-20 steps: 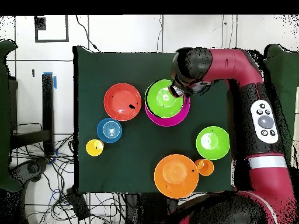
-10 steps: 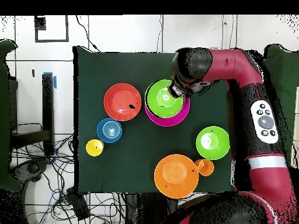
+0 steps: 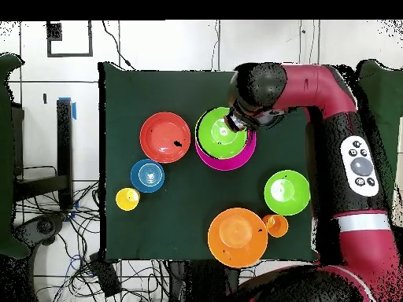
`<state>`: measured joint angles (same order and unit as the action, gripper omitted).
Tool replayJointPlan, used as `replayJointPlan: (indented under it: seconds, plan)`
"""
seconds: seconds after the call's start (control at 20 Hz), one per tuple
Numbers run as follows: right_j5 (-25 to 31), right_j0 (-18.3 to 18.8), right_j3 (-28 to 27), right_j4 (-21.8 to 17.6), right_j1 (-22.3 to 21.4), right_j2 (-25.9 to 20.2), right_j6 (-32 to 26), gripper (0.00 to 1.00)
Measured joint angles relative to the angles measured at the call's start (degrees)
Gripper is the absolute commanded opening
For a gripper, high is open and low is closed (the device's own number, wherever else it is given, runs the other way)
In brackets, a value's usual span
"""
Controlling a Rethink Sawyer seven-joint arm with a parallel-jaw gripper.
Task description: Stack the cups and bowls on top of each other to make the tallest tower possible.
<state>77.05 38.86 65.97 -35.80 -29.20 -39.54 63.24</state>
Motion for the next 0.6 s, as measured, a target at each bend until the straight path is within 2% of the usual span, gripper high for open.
replayJointPlan:
  seconds: [0.6]
  plan:
    - [0.0, -0.34, -1.06, 0.0, -4.09, -0.77, 0.0, 1.0]
